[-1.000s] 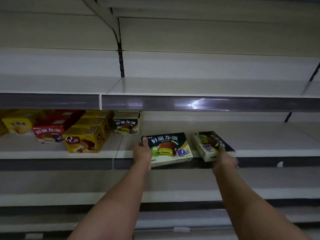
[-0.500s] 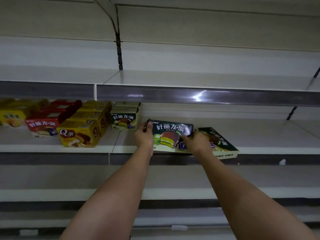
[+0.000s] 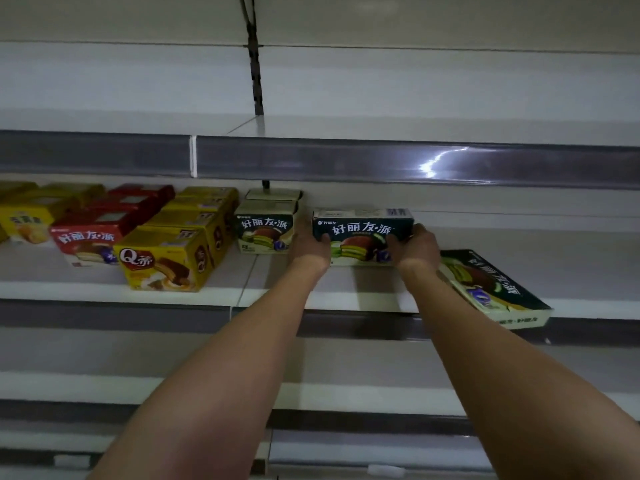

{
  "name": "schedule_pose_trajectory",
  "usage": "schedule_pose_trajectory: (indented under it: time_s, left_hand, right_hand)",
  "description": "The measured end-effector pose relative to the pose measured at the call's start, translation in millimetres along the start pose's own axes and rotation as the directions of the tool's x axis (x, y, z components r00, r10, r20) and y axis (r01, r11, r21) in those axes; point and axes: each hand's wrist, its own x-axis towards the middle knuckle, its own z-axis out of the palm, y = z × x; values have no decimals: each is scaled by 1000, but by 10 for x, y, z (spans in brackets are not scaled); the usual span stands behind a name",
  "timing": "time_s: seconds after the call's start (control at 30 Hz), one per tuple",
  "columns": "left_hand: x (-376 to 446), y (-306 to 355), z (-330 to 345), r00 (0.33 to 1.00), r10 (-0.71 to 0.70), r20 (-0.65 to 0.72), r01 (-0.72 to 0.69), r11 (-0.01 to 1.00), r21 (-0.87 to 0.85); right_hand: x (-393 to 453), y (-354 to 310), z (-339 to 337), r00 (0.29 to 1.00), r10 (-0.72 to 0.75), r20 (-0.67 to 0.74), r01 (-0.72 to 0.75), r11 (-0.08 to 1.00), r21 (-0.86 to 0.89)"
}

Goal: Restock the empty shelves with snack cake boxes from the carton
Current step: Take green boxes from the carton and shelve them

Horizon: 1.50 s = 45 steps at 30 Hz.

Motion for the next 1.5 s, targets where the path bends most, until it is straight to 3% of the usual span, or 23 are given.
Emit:
schedule_pose_trajectory:
  time_s: [0.13, 0.3, 0.73, 0.83, 1.0, 1.1, 1.23, 1.33, 1.4, 1.5]
  left_hand:
    - [260, -78, 96, 999, 41, -1, -41, 996, -83]
    - [544, -128, 223, 995, 96, 38, -97, 995, 4]
    - [910, -90, 377, 999, -33, 14, 34, 996, -84]
    - [838, -64, 413, 998, -68, 16, 69, 992, -106]
    - [500, 25, 509, 983, -139, -119, 128, 987, -92]
    - [215, 110, 637, 998, -62, 27, 64, 996, -68]
    - [-43, 263, 894, 957, 58, 283, -86, 993, 87]
    - [-240, 351, 1027, 904, 55, 424, -79, 996, 40]
    - [-366, 378, 1045, 879, -31, 475, 70, 995, -65]
    - [-452, 361, 1020, 847, -136, 514, 259, 949, -177]
  right_hand:
    - [182, -29, 198, 1000, 9, 22, -12, 993, 116]
    - [455, -32, 373, 998, 13, 65, -29, 968, 249]
    - [629, -101, 626, 983, -18, 184, -62, 906, 418]
    - [574, -100, 558, 989, -14, 145, -34, 943, 330]
    - [503, 16, 310, 995, -95, -44, 95, 995, 5]
    - [457, 76, 47, 985, -115, -129, 63, 935, -348]
    - [357, 243, -342, 987, 141, -72, -152, 724, -672]
    - [278, 438, -592, 949, 307, -69, -272, 692, -669]
    - [210, 487, -714, 932, 362, -7, -306, 778, -549]
    - [105, 388, -759, 963, 246, 110, -193, 915, -353]
